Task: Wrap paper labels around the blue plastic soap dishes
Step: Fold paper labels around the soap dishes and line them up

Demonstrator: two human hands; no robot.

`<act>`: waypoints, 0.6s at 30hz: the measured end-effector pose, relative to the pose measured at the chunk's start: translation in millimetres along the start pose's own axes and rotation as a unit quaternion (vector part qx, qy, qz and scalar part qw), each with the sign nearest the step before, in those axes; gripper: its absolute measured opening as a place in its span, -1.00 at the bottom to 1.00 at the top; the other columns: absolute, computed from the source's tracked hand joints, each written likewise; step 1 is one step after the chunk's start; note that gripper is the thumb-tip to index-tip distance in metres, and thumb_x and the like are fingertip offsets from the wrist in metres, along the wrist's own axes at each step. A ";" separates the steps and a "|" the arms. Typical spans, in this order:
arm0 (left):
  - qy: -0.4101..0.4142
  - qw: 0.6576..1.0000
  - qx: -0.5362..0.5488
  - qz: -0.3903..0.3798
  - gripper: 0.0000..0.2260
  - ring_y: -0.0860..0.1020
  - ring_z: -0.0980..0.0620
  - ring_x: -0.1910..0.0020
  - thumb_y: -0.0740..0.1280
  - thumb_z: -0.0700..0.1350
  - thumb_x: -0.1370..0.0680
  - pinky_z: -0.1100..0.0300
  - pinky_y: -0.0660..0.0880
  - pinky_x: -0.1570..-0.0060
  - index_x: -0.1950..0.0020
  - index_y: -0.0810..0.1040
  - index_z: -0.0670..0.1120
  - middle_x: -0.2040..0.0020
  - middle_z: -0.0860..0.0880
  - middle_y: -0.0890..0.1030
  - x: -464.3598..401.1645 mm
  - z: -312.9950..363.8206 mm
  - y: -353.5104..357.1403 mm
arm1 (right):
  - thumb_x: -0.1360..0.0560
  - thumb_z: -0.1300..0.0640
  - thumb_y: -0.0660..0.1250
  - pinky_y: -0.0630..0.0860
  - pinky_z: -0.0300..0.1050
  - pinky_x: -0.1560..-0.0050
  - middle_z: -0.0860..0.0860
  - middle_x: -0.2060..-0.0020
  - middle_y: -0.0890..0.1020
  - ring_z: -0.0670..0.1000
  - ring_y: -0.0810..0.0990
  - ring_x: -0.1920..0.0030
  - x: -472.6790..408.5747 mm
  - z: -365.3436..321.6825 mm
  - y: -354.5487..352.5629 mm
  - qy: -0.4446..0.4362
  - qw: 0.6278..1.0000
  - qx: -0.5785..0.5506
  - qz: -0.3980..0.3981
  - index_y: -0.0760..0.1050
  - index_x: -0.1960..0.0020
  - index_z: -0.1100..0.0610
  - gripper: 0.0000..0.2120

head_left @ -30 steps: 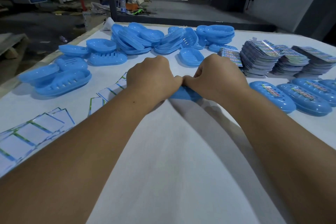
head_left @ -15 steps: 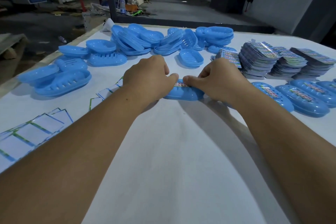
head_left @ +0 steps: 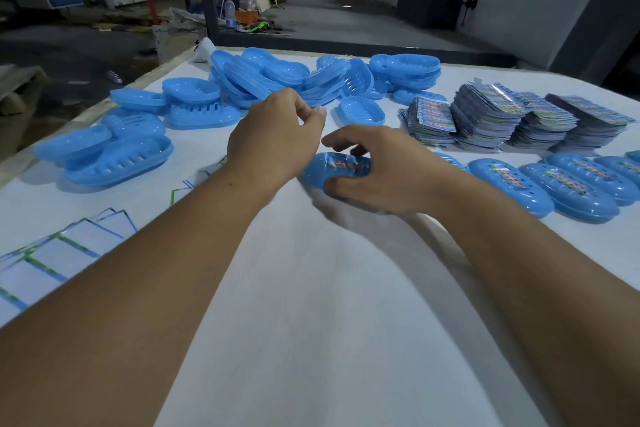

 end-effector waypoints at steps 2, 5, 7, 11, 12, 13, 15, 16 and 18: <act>-0.001 1.000 0.001 -0.008 -0.77 0.54 0.02 0.10 0.25 0.23 -0.58 0.09 0.43 0.19 0.01 0.49 0.08 0.14 0.10 0.56 -0.1 -0.5 1.7 | -0.38 -0.22 0.43 0.49 -0.19 0.00 -0.27 -0.09 0.54 -0.12 0.53 0.02 -0.6 -1.1 -1.9 0.007 0.999 0.031 -0.003 0.45 -0.36 -0.22 -0.44; -0.001 1.000 -0.002 -0.014 -0.79 0.55 0.01 0.09 0.27 0.23 -0.55 0.07 0.47 0.15 0.03 0.48 0.10 0.16 0.12 0.55 1.4 -0.3 3.4 | -0.38 -0.34 0.35 0.49 -0.04 -0.05 -0.16 -0.13 0.54 -0.05 0.51 -0.01 -0.6 -0.7 -4.2 0.030 0.994 0.101 0.000 0.41 -0.39 -0.23 -0.40; -0.001 1.000 -0.006 -0.017 -0.79 0.55 0.01 0.10 0.29 0.23 -0.55 0.06 0.49 0.14 0.04 0.48 0.10 0.16 0.12 0.54 2.9 0.1 4.4 | -0.37 -0.36 0.31 0.47 -0.03 -0.04 -0.12 -0.16 0.53 0.00 0.53 -0.09 -0.1 1.8 -6.0 0.057 0.991 0.124 0.008 0.40 -0.39 -0.21 -0.38; -0.011 0.999 -0.011 -0.031 -0.79 0.56 -0.02 0.07 0.30 0.23 -0.54 0.00 0.55 0.04 0.03 0.50 0.11 0.11 0.07 0.58 5.2 1.0 4.8 | -0.40 -0.33 0.28 0.36 -0.05 0.06 -0.11 -0.12 0.49 0.03 0.53 -0.15 -0.3 8.5 -9.1 0.107 0.983 0.149 0.025 0.45 -0.35 -0.18 -0.44; -0.012 0.999 -0.013 -0.035 -0.79 0.56 -0.03 0.06 0.31 0.22 -0.54 0.01 0.54 0.04 0.03 0.50 0.11 0.09 0.07 0.58 5.5 1.2 4.5 | -0.40 -0.32 0.29 0.32 -0.06 0.08 -0.11 -0.08 0.46 0.03 0.53 -0.14 0.0 9.3 -9.0 0.114 0.982 0.148 0.029 0.45 -0.34 -0.17 -0.46; -0.012 0.999 -0.014 -0.038 -0.80 0.55 -0.03 0.06 0.31 0.22 -0.54 0.02 0.53 0.04 0.03 0.51 0.11 0.09 0.07 0.58 5.5 1.4 4.2 | -0.41 -0.31 0.29 0.30 -0.06 0.09 -0.11 -0.06 0.43 0.03 0.52 -0.12 0.6 9.8 -8.9 0.120 0.982 0.145 0.032 0.46 -0.33 -0.16 -0.47; -0.013 0.999 -0.017 -0.043 -0.80 0.55 -0.02 0.06 0.32 0.21 -0.54 0.02 0.53 0.04 0.02 0.52 0.10 0.09 0.08 0.59 5.6 1.6 3.4 | -0.41 -0.28 0.31 0.29 -0.06 0.09 -0.10 -0.07 0.44 0.03 0.52 -0.10 0.9 10.4 -8.9 0.126 0.982 0.137 0.035 0.46 -0.33 -0.15 -0.48; -0.014 0.999 -0.017 -0.045 -0.80 0.55 -0.02 0.05 0.32 0.21 -0.54 0.01 0.54 0.02 0.02 0.52 0.10 0.10 0.09 0.58 5.7 1.6 3.1 | -0.42 -0.26 0.32 0.30 -0.06 0.09 -0.08 -0.10 0.46 0.03 0.52 -0.11 0.5 10.8 -9.4 0.129 0.982 0.134 0.036 0.46 -0.33 -0.14 -0.48; -0.015 0.999 -0.015 -0.046 -0.80 0.56 -0.02 0.05 0.32 0.21 -0.54 -0.02 0.55 -0.01 0.02 0.53 0.10 0.11 0.09 0.58 5.8 1.5 2.8 | -0.43 -0.24 0.34 0.31 -0.06 0.08 -0.09 -0.07 0.43 0.03 0.51 -0.10 -0.1 11.1 -10.6 0.138 0.981 0.129 0.037 0.47 -0.34 -0.12 -0.49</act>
Point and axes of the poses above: each hand's wrist, its own x-axis away from the middle knuckle, its own y-axis out of the palm, z = x × y, the point moved 2 cm from there along -x, towards the middle knuckle
